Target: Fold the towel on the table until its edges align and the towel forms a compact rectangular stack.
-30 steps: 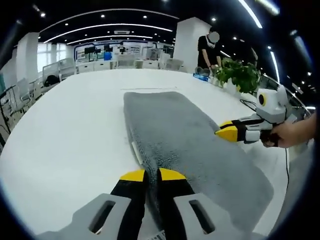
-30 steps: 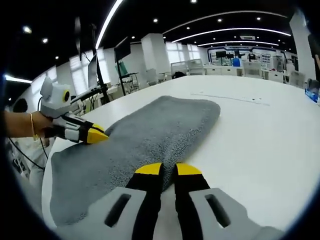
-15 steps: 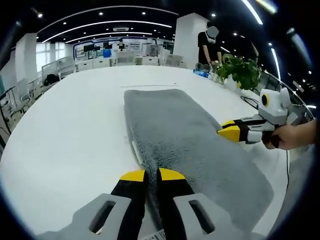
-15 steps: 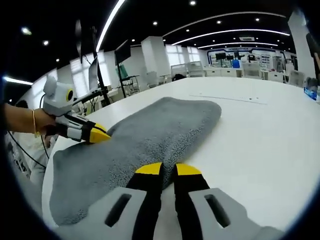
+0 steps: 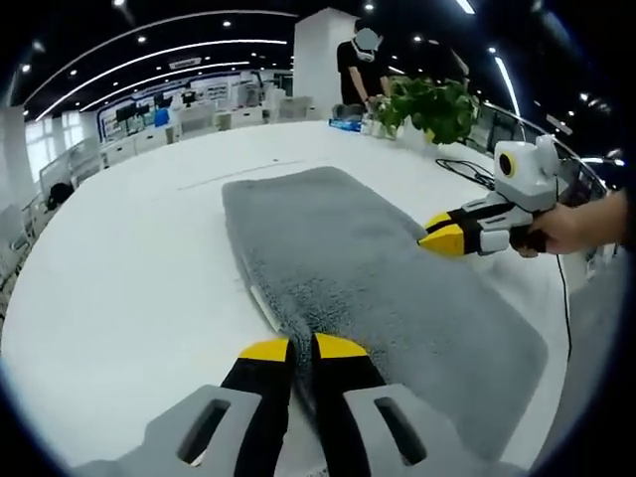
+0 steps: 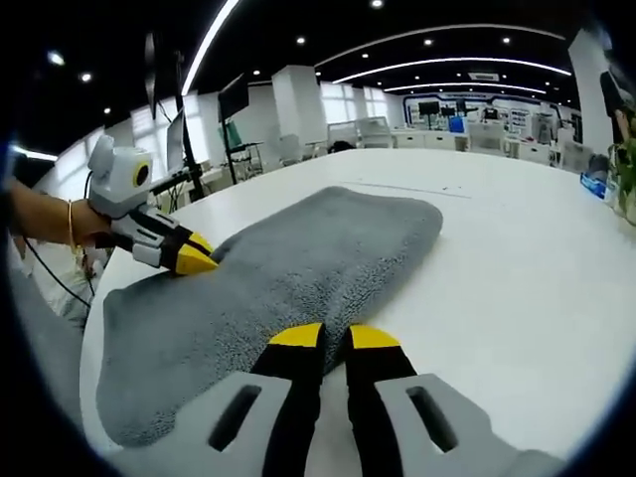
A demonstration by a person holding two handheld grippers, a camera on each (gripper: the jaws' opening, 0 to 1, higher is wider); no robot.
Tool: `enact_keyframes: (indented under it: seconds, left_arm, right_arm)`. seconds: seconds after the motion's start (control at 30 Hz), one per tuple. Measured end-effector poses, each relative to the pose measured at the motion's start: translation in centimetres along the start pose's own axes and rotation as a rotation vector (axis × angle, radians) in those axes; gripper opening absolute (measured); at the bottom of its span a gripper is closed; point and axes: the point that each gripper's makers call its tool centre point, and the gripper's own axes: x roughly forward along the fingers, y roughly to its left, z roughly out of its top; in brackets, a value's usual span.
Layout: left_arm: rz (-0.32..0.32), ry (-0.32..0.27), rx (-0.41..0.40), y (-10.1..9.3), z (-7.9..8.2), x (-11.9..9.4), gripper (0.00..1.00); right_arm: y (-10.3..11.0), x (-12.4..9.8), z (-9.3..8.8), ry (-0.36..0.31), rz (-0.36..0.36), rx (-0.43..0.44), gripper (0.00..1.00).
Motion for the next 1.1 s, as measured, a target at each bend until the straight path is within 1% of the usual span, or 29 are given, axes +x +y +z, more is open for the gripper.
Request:
enact_keyframes:
  seconds: [0.1,0.17,0.27,0.37,0.4,0.43,0.53,0.6,0.73,0.8,0.83,0.87,0.9,0.97,1.0,1.03,1.1]
  left_arm:
    - [-0.039,-0.012,0.012,-2.0,0.9,1.2,0.07]
    - [-0.073,-0.015,0.03,-3.7,1.6,2.1,0.07]
    - [-0.109,-0.024,0.06,-6.5,2.6,3.4,0.07]
    - [-0.117,-0.055,0.051,-8.2,3.2,4.2,0.07]
    - [-0.117,-0.061,0.046,-8.5,3.3,4.3,0.07]
    - [-0.117,-0.068,0.037,-9.0,3.5,4.5,0.07]
    - [-0.114,-0.073,0.042,-9.6,3.6,4.5,0.07]
    - [-0.112,-0.076,0.049,-9.5,3.6,4.4,0.07]
    - [-0.116,-0.085,0.026,-9.3,3.5,4.4,0.08]
    - [-0.112,-0.088,0.029,-9.3,3.5,4.4,0.08]
    - [-0.111,-0.088,0.03,-9.3,3.5,4.4,0.08]
    - [-0.112,-0.083,0.006,-9.2,3.5,4.4,0.08]
    - [-0.118,-0.078,-0.01,-9.1,3.5,4.4,0.08]
    - [-0.124,-0.076,-0.031,-8.9,3.6,4.4,0.1]
    - [-0.126,-0.077,-0.032,-8.8,3.6,4.4,0.11]
    - [-0.127,-0.078,-0.027,-8.8,3.6,4.4,0.13]
    - [-0.101,-0.077,0.0,-8.2,3.9,4.2,0.19]
  right_arm:
    - [-1.7,-2.0,-0.6,0.019,-0.013,-0.006,0.06]
    - [-2.9,-3.0,-1.0,0.033,-0.023,-0.012,0.06]
    - [-5.4,-5.0,-1.6,0.054,-0.061,-0.007,0.06]
    - [-7.0,-6.3,-2.0,0.049,-0.091,0.024,0.06]
    - [-7.5,-6.7,-2.2,0.042,-0.103,0.05,0.06]
    - [-7.8,-6.9,-2.4,0.041,-0.108,0.053,0.06]
    - [-7.9,-7.3,-2.5,0.037,-0.121,0.058,0.06]
    - [-7.8,-7.2,-2.4,0.037,-0.122,0.055,0.06]
    - [-7.8,-7.1,-2.4,0.04,-0.128,0.035,0.06]
    - [-7.8,-7.1,-2.4,0.039,-0.135,0.047,0.06]
    - [-7.8,-7.1,-2.4,0.051,-0.153,0.089,0.06]
    - [-7.8,-7.1,-2.3,0.06,-0.158,0.087,0.07]
    - [-7.7,-7.0,-2.2,0.09,-0.162,0.07,0.07]
    - [-7.7,-7.0,-2.2,0.146,-0.166,0.079,0.07]
    - [-7.7,-6.9,-2.1,0.162,-0.161,0.068,0.07]
    - [-7.7,-6.9,-2.0,0.186,-0.153,0.035,0.07]
    - [-7.6,-6.8,-1.8,0.194,-0.149,0.014,0.08]
